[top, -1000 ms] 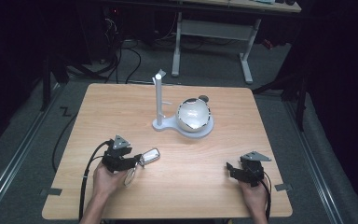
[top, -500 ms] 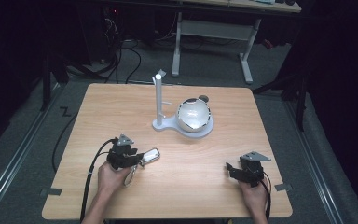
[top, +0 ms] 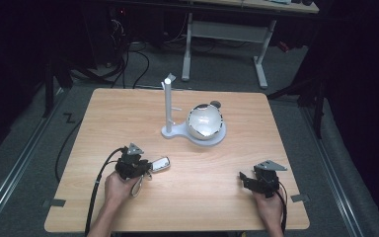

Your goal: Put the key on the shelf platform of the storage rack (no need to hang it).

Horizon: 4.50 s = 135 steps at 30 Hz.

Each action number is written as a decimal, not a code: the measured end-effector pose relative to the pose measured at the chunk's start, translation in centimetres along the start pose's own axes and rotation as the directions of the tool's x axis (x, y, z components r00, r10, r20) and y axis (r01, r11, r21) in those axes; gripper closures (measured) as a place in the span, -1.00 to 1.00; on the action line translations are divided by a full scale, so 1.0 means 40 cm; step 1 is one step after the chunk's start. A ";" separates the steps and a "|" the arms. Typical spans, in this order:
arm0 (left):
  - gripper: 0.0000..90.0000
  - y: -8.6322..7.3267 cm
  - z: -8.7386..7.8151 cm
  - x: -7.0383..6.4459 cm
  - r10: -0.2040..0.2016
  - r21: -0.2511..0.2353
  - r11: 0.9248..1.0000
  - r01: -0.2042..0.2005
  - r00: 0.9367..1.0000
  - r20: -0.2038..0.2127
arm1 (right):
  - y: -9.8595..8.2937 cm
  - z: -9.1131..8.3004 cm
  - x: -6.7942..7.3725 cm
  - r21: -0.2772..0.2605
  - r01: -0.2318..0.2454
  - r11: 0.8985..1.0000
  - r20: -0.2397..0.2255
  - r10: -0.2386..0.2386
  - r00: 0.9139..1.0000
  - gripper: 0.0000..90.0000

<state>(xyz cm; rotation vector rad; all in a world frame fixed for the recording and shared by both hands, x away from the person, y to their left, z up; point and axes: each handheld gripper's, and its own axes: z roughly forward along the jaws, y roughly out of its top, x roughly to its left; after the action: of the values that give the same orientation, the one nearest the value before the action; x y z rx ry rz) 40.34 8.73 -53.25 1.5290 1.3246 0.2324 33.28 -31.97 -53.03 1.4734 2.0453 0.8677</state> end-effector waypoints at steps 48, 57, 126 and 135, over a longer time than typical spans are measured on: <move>1.00 0.112 -0.148 -0.093 0.026 -0.129 0.992 -0.007 0.989 0.146 | 0.000 0.000 0.000 0.001 0.003 1.000 0.001 -0.003 1.000 -0.26; 1.00 0.149 -0.171 -0.132 0.028 -0.130 0.992 -0.002 0.980 0.199 | 0.000 0.000 0.000 0.001 0.003 1.000 -0.001 -0.003 1.000 -0.27; 1.00 0.374 0.040 -0.386 0.055 -0.082 0.996 -0.020 0.898 0.437 | 0.000 0.000 0.001 0.003 0.008 1.000 -0.006 -0.008 1.000 -0.31; 1.00 0.384 0.089 -0.406 0.031 -0.093 0.996 0.012 0.893 0.450 | 0.000 0.000 0.001 0.004 0.009 1.000 -0.004 -0.009 1.000 -0.31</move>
<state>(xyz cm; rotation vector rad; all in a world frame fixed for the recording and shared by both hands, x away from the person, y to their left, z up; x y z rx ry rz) 46.17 -3.91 -35.40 1.4022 0.9218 -0.0565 33.27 -31.92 -53.03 1.4650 2.0561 0.8643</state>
